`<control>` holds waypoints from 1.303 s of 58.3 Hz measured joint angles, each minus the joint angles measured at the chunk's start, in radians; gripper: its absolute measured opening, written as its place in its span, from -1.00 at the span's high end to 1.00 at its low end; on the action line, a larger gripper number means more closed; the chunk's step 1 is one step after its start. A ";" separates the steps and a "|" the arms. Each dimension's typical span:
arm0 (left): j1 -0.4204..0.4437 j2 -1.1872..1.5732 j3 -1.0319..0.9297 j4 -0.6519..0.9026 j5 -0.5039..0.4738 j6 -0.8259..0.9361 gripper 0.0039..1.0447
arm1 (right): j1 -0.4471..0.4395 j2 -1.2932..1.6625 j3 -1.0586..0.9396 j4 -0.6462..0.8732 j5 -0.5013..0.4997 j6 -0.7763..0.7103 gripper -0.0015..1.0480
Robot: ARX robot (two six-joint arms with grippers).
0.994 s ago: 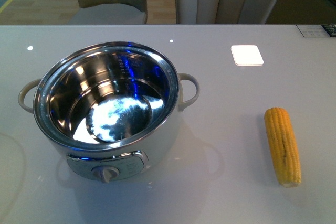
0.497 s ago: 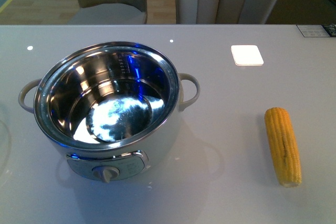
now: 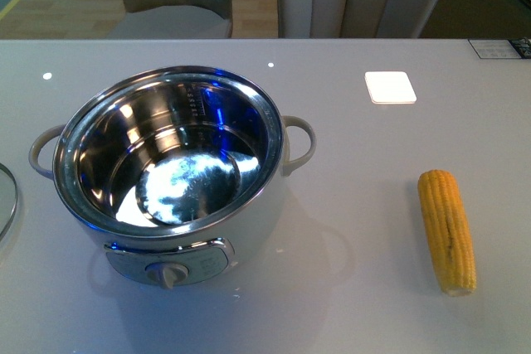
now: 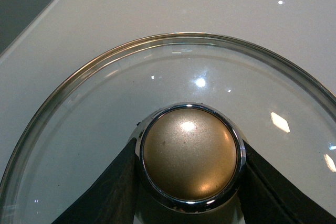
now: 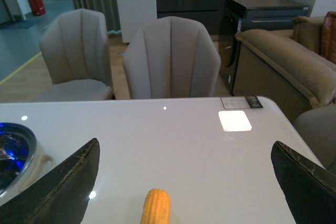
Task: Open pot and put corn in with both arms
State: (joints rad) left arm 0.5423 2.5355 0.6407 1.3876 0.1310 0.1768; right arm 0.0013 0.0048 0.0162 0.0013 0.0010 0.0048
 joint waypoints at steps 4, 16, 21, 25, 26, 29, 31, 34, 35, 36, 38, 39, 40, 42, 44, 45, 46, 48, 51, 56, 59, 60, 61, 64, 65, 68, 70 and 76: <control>0.000 0.013 0.013 0.000 0.005 -0.018 0.16 | 0.000 0.000 0.000 0.000 0.000 0.000 -0.83; 0.000 0.029 0.032 0.004 0.016 -0.028 0.16 | 0.000 0.000 0.000 0.000 0.000 0.000 -0.83; 0.000 0.031 0.035 0.006 0.017 -0.028 0.16 | 0.000 0.000 0.000 0.000 0.000 0.000 -0.83; 0.000 0.031 0.035 0.006 0.017 -0.029 0.16 | 0.000 0.000 0.000 0.000 0.000 0.000 -0.83; 0.000 0.031 0.035 0.006 0.017 -0.031 0.11 | 0.000 0.000 0.000 0.000 0.000 0.000 -0.83; 0.000 0.031 0.035 0.006 0.018 -0.033 -0.07 | 0.000 0.000 0.000 0.000 0.000 0.000 -0.83; 0.000 0.031 0.035 0.006 0.018 -0.033 -0.16 | 0.000 0.000 0.000 0.000 0.000 0.000 -0.83; 0.000 0.031 0.035 0.006 0.019 -0.033 -0.30 | 0.000 0.000 0.000 0.000 0.000 0.000 -0.83; 0.000 0.031 0.035 0.006 0.020 -0.033 -0.33 | 0.000 0.000 0.000 0.000 0.000 0.000 -0.83; 0.000 0.031 0.035 0.006 0.020 -0.033 -0.41 | 0.000 0.000 0.000 0.000 0.000 0.000 -0.83; 0.000 0.031 0.035 0.006 0.020 -0.033 -0.49 | 0.000 0.000 0.000 0.000 0.000 0.000 -0.83; 0.000 0.031 0.035 0.006 0.020 -0.033 -0.52 | 0.000 0.000 0.000 0.000 0.000 0.000 -0.83; 0.000 0.031 0.035 0.006 0.020 -0.033 -0.60 | 0.000 0.000 0.000 0.000 0.000 0.000 -0.83; 0.000 0.031 0.035 0.006 0.020 -0.034 -0.71 | 0.000 0.000 0.000 0.000 0.000 0.000 -0.83; 0.000 0.031 0.035 0.006 0.020 -0.034 -0.76 | 0.000 0.000 0.000 0.000 0.000 0.000 -0.83; 0.000 0.031 0.035 0.006 0.020 -0.034 -0.84 | 0.000 0.000 0.000 0.000 0.000 0.000 -0.83; 0.000 0.031 0.035 0.006 0.020 -0.034 -0.88 | 0.000 0.000 0.000 0.000 0.000 0.000 -0.83; 0.000 0.031 0.035 0.006 0.020 -0.033 -0.92 | 0.000 0.000 0.000 0.000 0.000 0.000 -0.83; 0.000 0.029 0.033 0.006 0.020 -0.035 -0.85 | 0.000 0.000 0.000 0.000 0.000 0.000 -0.83; 0.000 0.014 0.021 0.006 0.023 -0.047 -0.88 | 0.000 0.000 0.000 0.000 0.000 0.000 -0.83; -0.002 -0.057 -0.032 -0.007 0.028 -0.083 -0.87 | 0.000 0.000 0.000 0.000 0.001 0.000 -0.83; -0.002 -0.080 -0.047 -0.011 0.028 -0.092 -0.87 | 0.000 0.000 0.000 0.000 0.001 0.000 -0.83; -0.003 -0.103 -0.060 -0.016 0.029 -0.100 -0.87 | 0.000 0.000 0.000 0.000 0.001 0.000 -0.83; -0.010 -0.232 -0.108 -0.035 0.031 -0.135 -0.87 | 0.000 0.000 0.000 0.000 0.000 0.000 -0.83; -0.011 -0.260 -0.113 -0.038 0.031 -0.142 -0.87 | 0.000 0.000 0.000 0.000 -0.002 0.000 -0.83; -0.014 -0.391 -0.130 -0.060 0.027 -0.167 -0.87 | 0.000 0.000 0.000 0.000 -0.002 0.000 -0.83; -0.018 -0.482 -0.141 -0.080 0.023 -0.183 -0.87 | 0.000 0.000 0.000 0.000 -0.001 0.000 -0.83; -0.038 -0.669 -0.194 -0.156 0.022 -0.218 -0.87 | 0.000 0.000 0.000 0.000 -0.001 0.000 -0.83</control>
State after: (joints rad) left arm 0.5041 1.8668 0.4469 1.2316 0.1532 -0.0414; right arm 0.0013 0.0044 0.0162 0.0013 0.0002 0.0048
